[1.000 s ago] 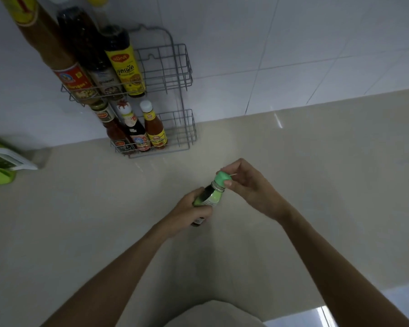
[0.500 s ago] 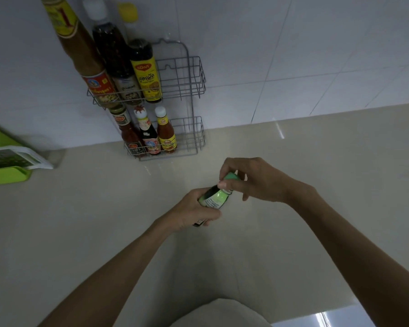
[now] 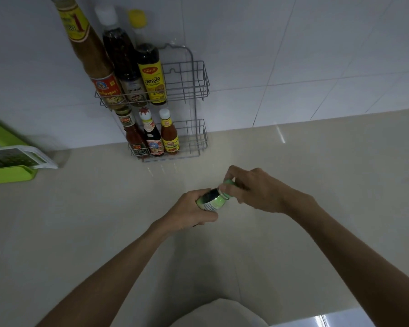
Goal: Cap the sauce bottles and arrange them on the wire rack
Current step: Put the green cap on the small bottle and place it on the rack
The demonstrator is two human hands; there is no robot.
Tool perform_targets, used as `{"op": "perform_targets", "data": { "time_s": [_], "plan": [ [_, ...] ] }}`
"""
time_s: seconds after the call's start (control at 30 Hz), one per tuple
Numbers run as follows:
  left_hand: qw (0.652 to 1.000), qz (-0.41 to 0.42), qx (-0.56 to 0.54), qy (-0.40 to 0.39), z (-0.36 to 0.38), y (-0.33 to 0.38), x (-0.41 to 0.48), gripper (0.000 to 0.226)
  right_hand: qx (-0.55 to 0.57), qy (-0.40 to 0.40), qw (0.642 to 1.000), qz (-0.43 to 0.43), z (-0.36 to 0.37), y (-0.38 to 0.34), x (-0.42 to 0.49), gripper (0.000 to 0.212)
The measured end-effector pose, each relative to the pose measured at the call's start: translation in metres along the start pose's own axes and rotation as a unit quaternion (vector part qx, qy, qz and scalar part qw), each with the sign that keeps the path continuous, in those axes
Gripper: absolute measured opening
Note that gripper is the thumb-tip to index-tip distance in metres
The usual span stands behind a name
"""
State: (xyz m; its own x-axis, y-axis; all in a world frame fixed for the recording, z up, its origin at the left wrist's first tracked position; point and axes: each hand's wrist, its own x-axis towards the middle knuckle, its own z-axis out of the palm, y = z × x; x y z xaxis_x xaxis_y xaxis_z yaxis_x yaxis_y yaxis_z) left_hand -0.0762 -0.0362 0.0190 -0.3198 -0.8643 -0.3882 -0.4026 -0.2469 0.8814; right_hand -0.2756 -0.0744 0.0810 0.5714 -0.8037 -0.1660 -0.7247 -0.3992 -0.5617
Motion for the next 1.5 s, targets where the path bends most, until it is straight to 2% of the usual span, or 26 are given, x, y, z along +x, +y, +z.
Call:
{"op": "perform_targets", "data": {
  "time_s": [0.03, 0.13, 0.17, 0.2, 0.27, 0.3, 0.33, 0.4, 0.43, 0.5, 0.57, 0.6, 0.67, 0.7, 0.77, 0.8, 0.83, 0.93, 1.0, 1.07, 1.17, 1.23, 1.3, 1.37, 1.43, 1.5],
  "plan": [
    [1.000, 0.005, 0.002, -0.010, 0.000, 0.000, -0.001, 0.031, -0.020, -0.006, 1.000, -0.007, 0.000, 0.003, 0.000, 0.050],
    [0.999, 0.007, 0.006, -0.032, 0.005, 0.002, -0.002, 0.030, -0.124, 0.038, 0.991, 0.014, 0.006, 0.005, 0.001, 0.087],
    [1.000, 0.008, 0.003, -0.028, 0.005, 0.003, -0.002, 0.027, -0.096, 0.030, 0.995, 0.029, 0.004, 0.005, -0.001, 0.092],
    [1.000, 0.010, 0.001, -0.021, 0.005, 0.003, -0.001, 0.025, -0.019, 0.005, 0.999, 0.044, 0.001, 0.004, -0.002, 0.088],
    [1.000, 0.017, -0.007, -0.008, 0.004, 0.003, 0.000, 0.026, 0.135, -0.040, 0.989, 0.035, -0.005, -0.001, -0.007, 0.057],
    [1.000, 0.022, -0.011, -0.005, 0.003, 0.005, 0.000, 0.026, 0.128, -0.021, 0.992, 0.001, -0.004, -0.004, -0.008, 0.042],
    [1.000, 0.027, -0.010, -0.005, 0.003, 0.005, 0.000, 0.026, 0.071, 0.015, 0.997, -0.017, -0.001, -0.005, -0.008, 0.037],
    [1.000, 0.031, 0.002, 0.000, 0.005, 0.006, -0.001, 0.028, -0.089, 0.094, 0.991, 0.015, 0.005, -0.007, -0.006, 0.056],
    [1.000, 0.029, 0.003, 0.008, 0.005, 0.006, -0.001, 0.029, -0.129, 0.116, 0.984, 0.039, 0.008, -0.007, -0.005, 0.065],
    [0.999, 0.030, 0.000, 0.041, 0.004, 0.005, -0.002, 0.027, -0.111, 0.124, 0.985, 0.048, 0.015, -0.011, -0.004, 0.066],
    [0.991, 0.056, 0.054, 0.106, 0.005, 0.006, -0.004, 0.025, -0.086, 0.142, 0.984, 0.059, 0.024, -0.018, -0.003, 0.047],
    [0.973, 0.082, 0.140, 0.163, 0.007, 0.004, -0.004, 0.026, -0.093, 0.156, 0.979, 0.086, 0.031, -0.020, -0.001, 0.037],
    [0.889, 0.125, 0.334, 0.286, 0.011, 0.000, -0.004, 0.033, -0.096, 0.142, 0.968, 0.181, 0.047, -0.024, 0.006, 0.027],
    [0.848, 0.144, 0.392, 0.328, 0.013, -0.006, -0.003, 0.037, -0.045, 0.126, 0.965, 0.224, 0.053, -0.025, 0.011, 0.029],
    [0.803, 0.176, 0.437, 0.365, 0.010, -0.017, -0.003, 0.045, 0.160, 0.113, 0.943, 0.269, 0.055, -0.028, 0.020, 0.040],
    [0.805, 0.185, 0.432, 0.363, 0.006, -0.023, -0.002, 0.050, 0.232, 0.123, 0.929, 0.260, 0.051, -0.029, 0.024, 0.042],
    [0.833, 0.187, 0.395, 0.340, 0.002, -0.023, -0.003, 0.056, 0.240, 0.138, 0.934, 0.225, 0.044, -0.028, 0.029, 0.042],
    [0.960, 0.133, 0.149, 0.198, -0.013, -0.011, -0.014, 0.071, 0.156, 0.125, 0.977, 0.070, 0.009, -0.024, 0.036, 0.029],
    [0.994, 0.064, 0.010, 0.092, -0.022, -0.005, -0.018, 0.064, 0.179, 0.085, 0.980, -0.011, -0.015, -0.023, 0.041, 0.020],
    [0.993, 0.051, -0.031, 0.099, -0.026, -0.003, -0.016, 0.042, 0.214, 0.068, 0.974, -0.039, -0.022, -0.024, 0.048, 0.018],
    [0.969, 0.048, 0.014, 0.243, -0.020, -0.005, -0.005, 0.032, 0.277, 0.092, 0.956, 0.025, 0.001, -0.030, 0.055, 0.034],
    [0.954, 0.061, 0.058, 0.287, -0.020, -0.009, 0.006, 0.042, 0.315, 0.139, 0.936, 0.077, 0.024, -0.034, 0.060, 0.045],
    [0.959, 0.062, 0.120, 0.248, -0.026, -0.020, 0.019, 0.061, 0.336, 0.187, 0.918, 0.101, 0.039, -0.032, 0.069, 0.044],
    [0.963, 0.039, 0.156, 0.214, -0.042, -0.028, 0.031, 0.087, 0.298, 0.232, 0.922, 0.084, 0.040, -0.026, 0.089, 0.039],
    [0.964, 0.018, 0.121, 0.236, -0.064, -0.029, 0.045, 0.101, 0.255, 0.290, 0.920, 0.062, 0.036, -0.018, 0.116, 0.037],
    [0.962, 0.020, 0.090, 0.257, -0.086, -0.027, 0.062, 0.105, 0.234, 0.328, 0.913, 0.057, 0.033, -0.009, 0.146, 0.034]
  ]
}}
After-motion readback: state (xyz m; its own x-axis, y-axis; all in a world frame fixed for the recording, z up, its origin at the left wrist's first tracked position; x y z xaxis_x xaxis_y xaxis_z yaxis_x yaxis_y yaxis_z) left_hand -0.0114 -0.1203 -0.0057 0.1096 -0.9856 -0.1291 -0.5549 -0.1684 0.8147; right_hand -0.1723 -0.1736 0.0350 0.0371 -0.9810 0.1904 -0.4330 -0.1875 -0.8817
